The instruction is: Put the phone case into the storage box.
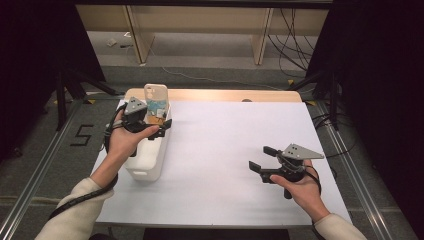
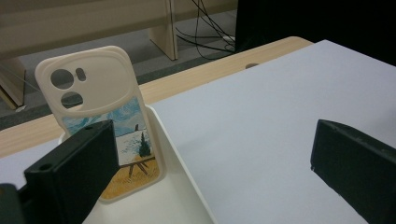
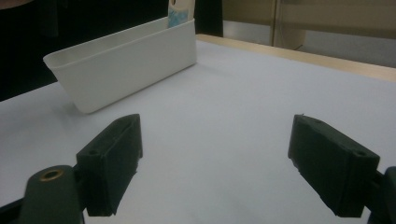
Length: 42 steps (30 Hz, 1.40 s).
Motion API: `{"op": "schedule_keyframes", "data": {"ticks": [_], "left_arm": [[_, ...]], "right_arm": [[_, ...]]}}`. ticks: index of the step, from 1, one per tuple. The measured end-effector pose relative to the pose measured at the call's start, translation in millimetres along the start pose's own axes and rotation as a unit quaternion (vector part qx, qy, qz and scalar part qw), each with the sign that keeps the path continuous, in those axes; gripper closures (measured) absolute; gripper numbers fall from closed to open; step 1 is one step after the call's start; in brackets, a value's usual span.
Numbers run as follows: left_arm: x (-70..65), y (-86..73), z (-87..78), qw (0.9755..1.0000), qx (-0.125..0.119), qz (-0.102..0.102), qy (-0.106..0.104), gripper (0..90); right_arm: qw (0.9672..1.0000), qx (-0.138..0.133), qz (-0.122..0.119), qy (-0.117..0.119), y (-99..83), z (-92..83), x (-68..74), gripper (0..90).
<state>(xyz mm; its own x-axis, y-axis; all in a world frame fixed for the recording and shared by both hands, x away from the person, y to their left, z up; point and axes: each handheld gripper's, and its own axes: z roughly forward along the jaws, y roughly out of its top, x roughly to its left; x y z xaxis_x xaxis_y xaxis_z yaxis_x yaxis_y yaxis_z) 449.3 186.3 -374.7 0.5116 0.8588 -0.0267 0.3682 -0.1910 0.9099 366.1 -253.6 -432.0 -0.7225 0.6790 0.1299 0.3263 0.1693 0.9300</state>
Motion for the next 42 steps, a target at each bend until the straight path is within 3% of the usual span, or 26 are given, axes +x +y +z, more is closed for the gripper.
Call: {"op": "schedule_keyframes", "data": {"ticks": [42], "left_arm": [[-26.2,-36.7,-21.9,0.999,-0.022,0.005,-0.037,0.3]], "right_arm": [[1.0,0.0,-0.002,-0.002,0.4,-0.8,-0.9,18.5]]}}
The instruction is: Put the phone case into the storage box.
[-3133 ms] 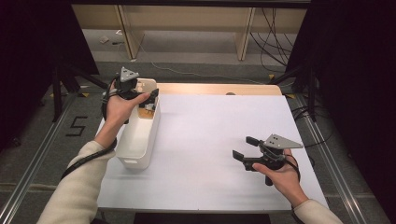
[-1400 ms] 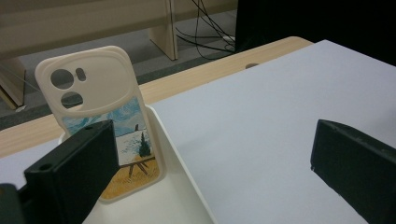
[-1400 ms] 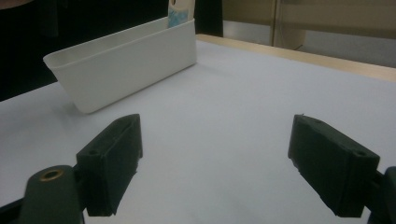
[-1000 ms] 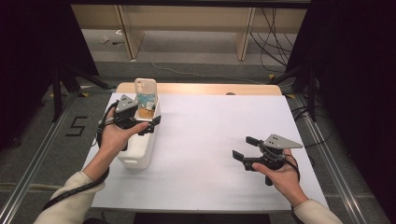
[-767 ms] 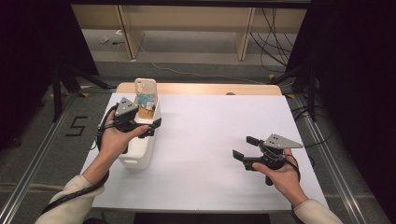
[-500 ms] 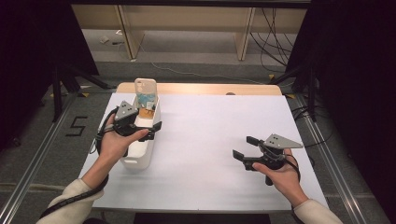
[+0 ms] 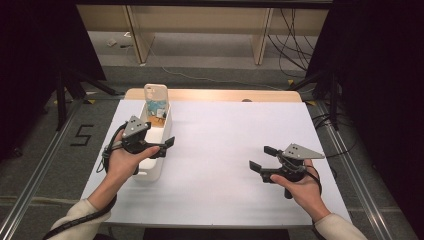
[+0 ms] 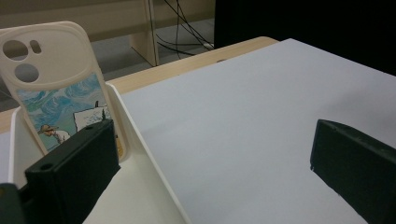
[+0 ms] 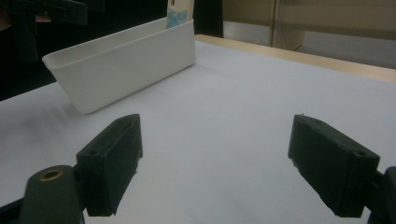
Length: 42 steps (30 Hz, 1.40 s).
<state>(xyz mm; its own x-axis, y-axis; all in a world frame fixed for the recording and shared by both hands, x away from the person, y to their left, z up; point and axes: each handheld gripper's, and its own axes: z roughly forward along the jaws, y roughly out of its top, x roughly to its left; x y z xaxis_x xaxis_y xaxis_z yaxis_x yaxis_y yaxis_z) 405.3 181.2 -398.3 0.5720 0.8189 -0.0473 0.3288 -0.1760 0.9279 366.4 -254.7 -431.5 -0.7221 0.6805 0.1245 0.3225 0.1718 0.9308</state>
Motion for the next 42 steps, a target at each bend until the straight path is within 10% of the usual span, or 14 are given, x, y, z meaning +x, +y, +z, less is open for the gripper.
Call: {"op": "schedule_keyframes", "data": {"ticks": [42], "left_arm": [[-21.6,-33.0,-13.4,0.9996,-0.003,0.016,-0.025,0.1]], "right_arm": [[1.0,0.001,-0.002,0.002,-0.3,0.6,0.2,18.4]]}}
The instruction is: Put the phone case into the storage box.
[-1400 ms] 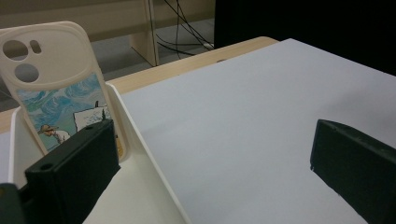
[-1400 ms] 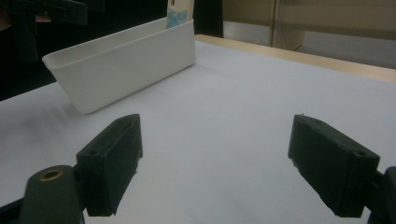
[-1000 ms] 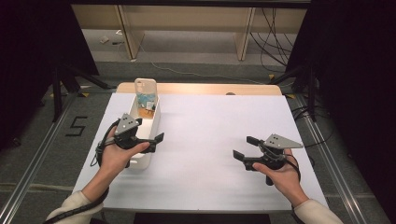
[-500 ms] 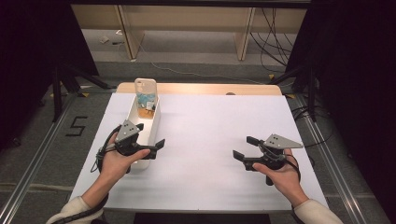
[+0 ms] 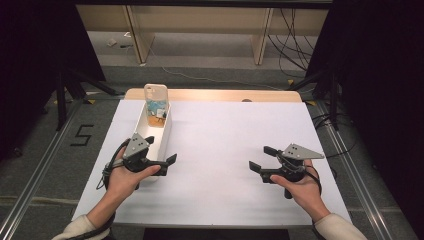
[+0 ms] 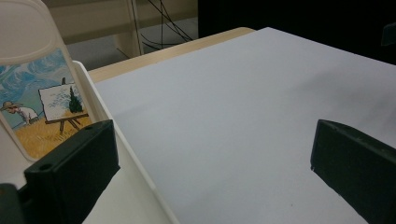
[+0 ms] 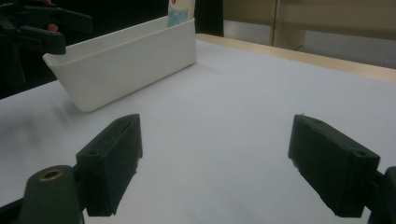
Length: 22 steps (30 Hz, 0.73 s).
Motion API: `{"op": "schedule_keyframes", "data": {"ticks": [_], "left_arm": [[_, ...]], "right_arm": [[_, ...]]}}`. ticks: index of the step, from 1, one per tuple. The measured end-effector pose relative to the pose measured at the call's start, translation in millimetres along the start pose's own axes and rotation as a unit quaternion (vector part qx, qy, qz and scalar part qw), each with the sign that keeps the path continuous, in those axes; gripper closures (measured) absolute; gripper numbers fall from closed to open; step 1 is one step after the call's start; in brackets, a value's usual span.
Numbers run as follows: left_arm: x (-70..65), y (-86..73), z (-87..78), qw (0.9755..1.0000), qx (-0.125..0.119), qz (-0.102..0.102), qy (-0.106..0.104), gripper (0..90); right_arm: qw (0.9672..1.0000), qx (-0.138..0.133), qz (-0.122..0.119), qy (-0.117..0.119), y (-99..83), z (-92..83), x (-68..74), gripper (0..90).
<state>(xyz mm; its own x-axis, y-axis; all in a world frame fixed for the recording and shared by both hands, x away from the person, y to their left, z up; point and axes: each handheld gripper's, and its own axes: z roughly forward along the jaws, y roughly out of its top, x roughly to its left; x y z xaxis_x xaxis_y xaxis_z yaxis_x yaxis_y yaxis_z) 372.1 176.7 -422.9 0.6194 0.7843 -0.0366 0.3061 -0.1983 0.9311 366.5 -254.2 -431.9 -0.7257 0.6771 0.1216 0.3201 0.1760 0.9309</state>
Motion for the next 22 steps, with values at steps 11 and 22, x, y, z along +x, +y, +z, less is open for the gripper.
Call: {"op": "schedule_keyframes", "data": {"ticks": [11,22], "left_arm": [[-1.4,-2.5,-1.2,1.0,-0.004,0.005,0.001,0.1],[-3.9,-3.2,-0.4,0.9999,-0.002,0.014,0.002,0.0]], "right_arm": [[1.0,0.0,-0.002,-0.002,0.4,-0.4,-0.3,18.3],[1.0,-0.002,-0.003,-0.002,-0.2,0.0,-1.0,18.0]]}}
